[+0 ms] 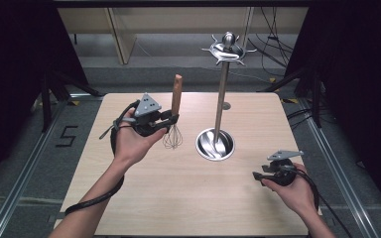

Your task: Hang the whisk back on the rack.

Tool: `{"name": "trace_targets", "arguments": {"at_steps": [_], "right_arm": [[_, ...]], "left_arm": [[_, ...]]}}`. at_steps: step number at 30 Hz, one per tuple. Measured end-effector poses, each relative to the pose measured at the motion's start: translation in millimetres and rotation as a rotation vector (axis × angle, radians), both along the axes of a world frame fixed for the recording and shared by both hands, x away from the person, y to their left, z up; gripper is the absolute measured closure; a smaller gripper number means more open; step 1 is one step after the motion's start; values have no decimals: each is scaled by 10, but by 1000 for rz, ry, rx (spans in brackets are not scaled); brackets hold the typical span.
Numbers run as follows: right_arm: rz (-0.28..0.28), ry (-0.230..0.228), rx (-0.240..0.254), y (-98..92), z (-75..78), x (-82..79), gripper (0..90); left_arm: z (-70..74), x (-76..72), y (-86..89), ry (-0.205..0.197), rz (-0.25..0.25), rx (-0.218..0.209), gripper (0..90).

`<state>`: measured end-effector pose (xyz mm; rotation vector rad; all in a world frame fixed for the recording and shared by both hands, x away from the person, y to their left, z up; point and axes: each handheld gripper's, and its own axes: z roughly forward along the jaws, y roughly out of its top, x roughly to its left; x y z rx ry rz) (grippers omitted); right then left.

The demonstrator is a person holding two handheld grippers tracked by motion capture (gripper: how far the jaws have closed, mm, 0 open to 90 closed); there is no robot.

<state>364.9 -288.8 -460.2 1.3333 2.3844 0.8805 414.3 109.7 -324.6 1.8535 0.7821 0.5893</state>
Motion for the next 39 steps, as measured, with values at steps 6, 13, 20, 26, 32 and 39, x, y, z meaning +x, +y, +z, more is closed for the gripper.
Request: {"name": "trace_targets", "arguments": {"at_steps": [6,13,20,26,32,39], "right_arm": [[-8,-17,11,5,-14,0,516],[-1,-51,10,-5,-29,4,517],[3,-43,4,-7,-23,3,517],[0,-52,10,-6,-25,3,516],[-7,-62,20,2,-36,5,517],[-24,-30,34,6,-13,-6,516]], "left_arm": [[24,3,-15,-7,-5,5,719],[62,4,-21,-11,-8,8,719],[100,14,-21,-21,-11,13,719],[124,15,-44,-21,-20,22,719],[147,28,-77,-20,-28,20,719],[174,39,-114,-23,-29,31,719]]}}
